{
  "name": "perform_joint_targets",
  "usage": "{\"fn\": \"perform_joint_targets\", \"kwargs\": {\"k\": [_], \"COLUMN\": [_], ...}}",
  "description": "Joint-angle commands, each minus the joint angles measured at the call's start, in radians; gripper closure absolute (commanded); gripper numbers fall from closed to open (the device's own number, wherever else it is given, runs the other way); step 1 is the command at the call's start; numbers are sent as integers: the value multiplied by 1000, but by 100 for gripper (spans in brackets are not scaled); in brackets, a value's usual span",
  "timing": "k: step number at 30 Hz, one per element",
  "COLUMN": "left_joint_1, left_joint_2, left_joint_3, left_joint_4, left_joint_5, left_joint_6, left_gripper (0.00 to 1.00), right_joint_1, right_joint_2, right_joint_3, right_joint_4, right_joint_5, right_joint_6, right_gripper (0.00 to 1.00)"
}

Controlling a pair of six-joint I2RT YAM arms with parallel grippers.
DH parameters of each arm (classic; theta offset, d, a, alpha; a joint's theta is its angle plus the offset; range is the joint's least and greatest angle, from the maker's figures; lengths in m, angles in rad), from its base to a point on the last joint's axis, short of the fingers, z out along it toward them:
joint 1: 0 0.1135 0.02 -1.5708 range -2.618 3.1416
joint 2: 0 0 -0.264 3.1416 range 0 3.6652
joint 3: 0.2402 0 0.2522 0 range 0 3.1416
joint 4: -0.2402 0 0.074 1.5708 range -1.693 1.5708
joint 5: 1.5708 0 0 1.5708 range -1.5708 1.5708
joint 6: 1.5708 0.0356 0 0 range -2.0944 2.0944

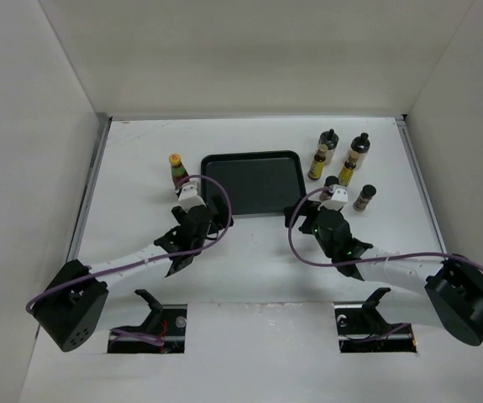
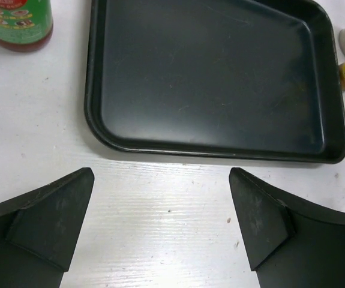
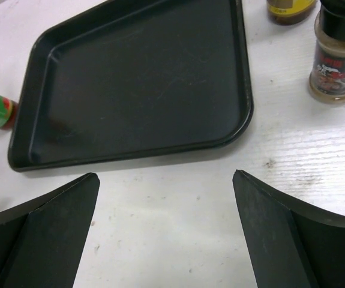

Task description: Organize the condiment bottles

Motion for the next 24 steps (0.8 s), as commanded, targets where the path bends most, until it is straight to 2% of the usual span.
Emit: {"fn": "perform_joint_targets", "kwargs": {"k": [1, 9, 15, 20, 21, 22, 23, 24], "left_joint_1": [-23, -52, -55, -98, -101, -97, -88, -77], "left_joint_2": [-44, -62, -235, -378, -378, -368, -352, -340], "left_joint_3": [84, 170, 30, -2, -8, -10, -5, 5], "left_joint_4": [-70, -103, 93, 114, 123, 129, 124, 108], "left_joint_5": [-87, -144, -206, -177, -170, -158, -143, -134], "left_joint_6": [8, 83, 103, 255, 265, 267, 267, 270], "left_gripper": [0, 0, 0, 0, 4, 22, 55, 78], "right_joint_1": [0, 6, 31, 106, 120, 124, 126, 126], "right_joint_2": [-34, -5, 24, -27, -28, -28, -28, -28], "right_joint_3": [8, 58, 88, 75, 68, 62, 57, 51], "right_joint_4": [27, -27, -26, 40, 60, 77, 91, 106], "right_joint_5": [-32, -44, -88, -102, -93, -88, -93, -101], "right_joint_6": [44, 46, 28, -17, -20, -20, -20, -25], "right_gripper": [0, 0, 0, 0, 0, 0, 4, 31]}}
